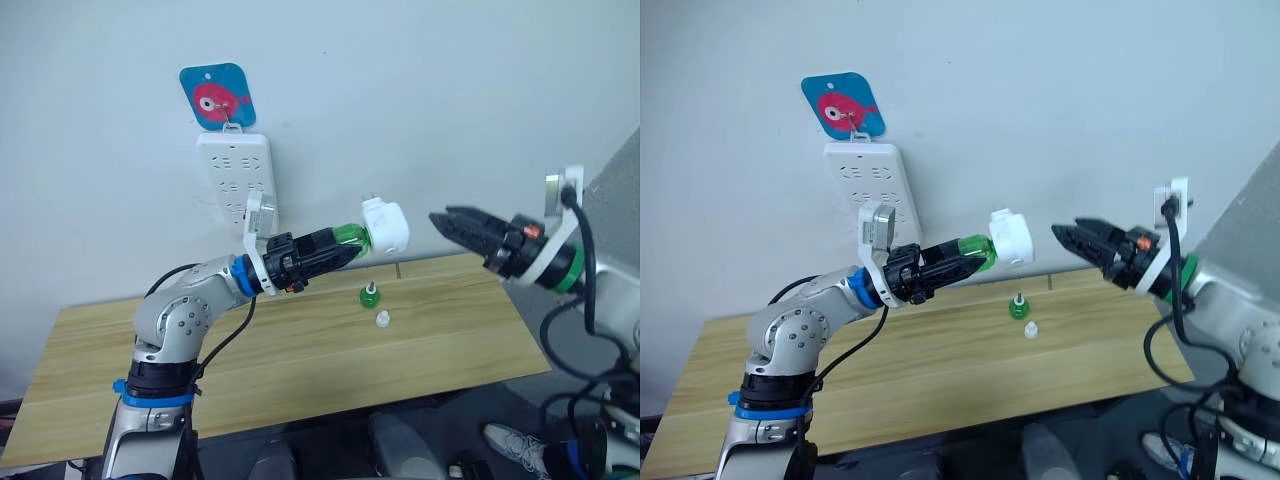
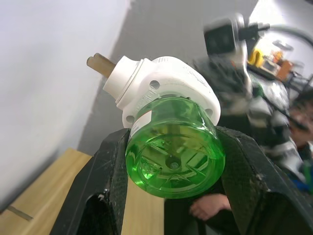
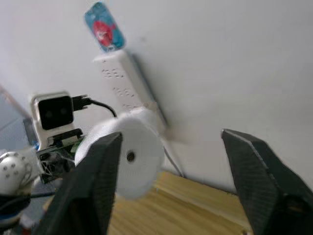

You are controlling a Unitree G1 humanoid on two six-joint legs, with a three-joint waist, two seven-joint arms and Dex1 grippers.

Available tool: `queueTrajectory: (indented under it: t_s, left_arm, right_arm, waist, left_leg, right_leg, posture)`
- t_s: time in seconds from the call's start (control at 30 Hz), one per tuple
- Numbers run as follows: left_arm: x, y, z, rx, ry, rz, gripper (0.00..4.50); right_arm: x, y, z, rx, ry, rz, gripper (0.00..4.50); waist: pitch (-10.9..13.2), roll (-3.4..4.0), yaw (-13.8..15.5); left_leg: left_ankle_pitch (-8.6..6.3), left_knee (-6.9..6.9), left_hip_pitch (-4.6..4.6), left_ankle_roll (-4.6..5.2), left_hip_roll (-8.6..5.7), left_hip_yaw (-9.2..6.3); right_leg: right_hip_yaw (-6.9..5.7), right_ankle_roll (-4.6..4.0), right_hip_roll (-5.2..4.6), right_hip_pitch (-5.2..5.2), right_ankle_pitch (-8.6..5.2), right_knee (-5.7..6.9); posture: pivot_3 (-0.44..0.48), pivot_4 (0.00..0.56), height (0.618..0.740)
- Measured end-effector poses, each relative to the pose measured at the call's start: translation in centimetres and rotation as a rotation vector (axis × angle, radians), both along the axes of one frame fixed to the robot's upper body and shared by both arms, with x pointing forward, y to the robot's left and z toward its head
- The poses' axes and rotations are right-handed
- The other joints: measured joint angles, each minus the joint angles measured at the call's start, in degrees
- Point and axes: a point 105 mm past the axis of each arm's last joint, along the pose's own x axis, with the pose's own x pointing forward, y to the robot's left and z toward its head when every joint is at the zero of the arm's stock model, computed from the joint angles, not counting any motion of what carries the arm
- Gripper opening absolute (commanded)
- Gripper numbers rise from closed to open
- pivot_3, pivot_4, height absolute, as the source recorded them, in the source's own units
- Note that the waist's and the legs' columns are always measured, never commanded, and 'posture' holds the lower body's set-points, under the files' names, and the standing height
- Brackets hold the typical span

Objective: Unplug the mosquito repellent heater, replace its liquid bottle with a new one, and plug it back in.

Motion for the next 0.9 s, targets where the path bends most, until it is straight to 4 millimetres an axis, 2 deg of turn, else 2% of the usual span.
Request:
queueTrajectory:
  t_s: [0.07,0.23,0.6,0.9]
  left_arm:
    - [0.3,0.0,0.3,-0.020,-0.009,0.030,2.28]
    - [0.5,-0.4,0.3,-0.037,-0.005,0.041,2.28]
    - [0.9,-0.8,1.1,-0.068,-0.031,0.066,2.28]
    - [1.0,-1.0,1.1,-0.086,-0.029,0.079,2.28]
  right_arm:
    - [-0.8,0.2,-1.0,0.059,0.055,-0.033,4.50]
    - [-1.8,2.9,-0.2,0.216,0.096,-0.026,4.50]
    - [-0.9,5.3,-0.7,0.359,0.250,-0.103,4.50]
    - [-0.6,6.3,0.8,0.426,0.209,-0.100,4.50]
  waist:
    - [-0.01,0.01,-0.17]
    - [-0.51,0.19,-0.65]
    - [-0.89,0.25,-0.40]
    - [-0.92,0.26,-0.39]
  left_leg:
    - [0.00,0.02,0.02,0.00,0.00,0.07]
    - [0.00,-0.04,0.11,0.00,0.08,0.11]
    - [0.00,-0.16,0.13,0.00,0.08,0.09]
    - [0.00,-0.17,0.14,0.00,0.09,0.08]
  right_leg:
    - [0.07,0.08,0.00,0.00,-0.05,0.01]
    - [0.12,0.11,0.13,0.01,-0.07,0.01]
    - [0.12,0.09,0.14,0.01,-0.09,-0.10]
    - [0.11,0.08,0.15,0.01,-0.09,-0.10]
  posture:
    - [-0.222,0.070,0.728]
    - [-0.228,0.069,0.728]
    - [-0.225,0.067,0.728]
    - [-0.236,0.064,0.728]
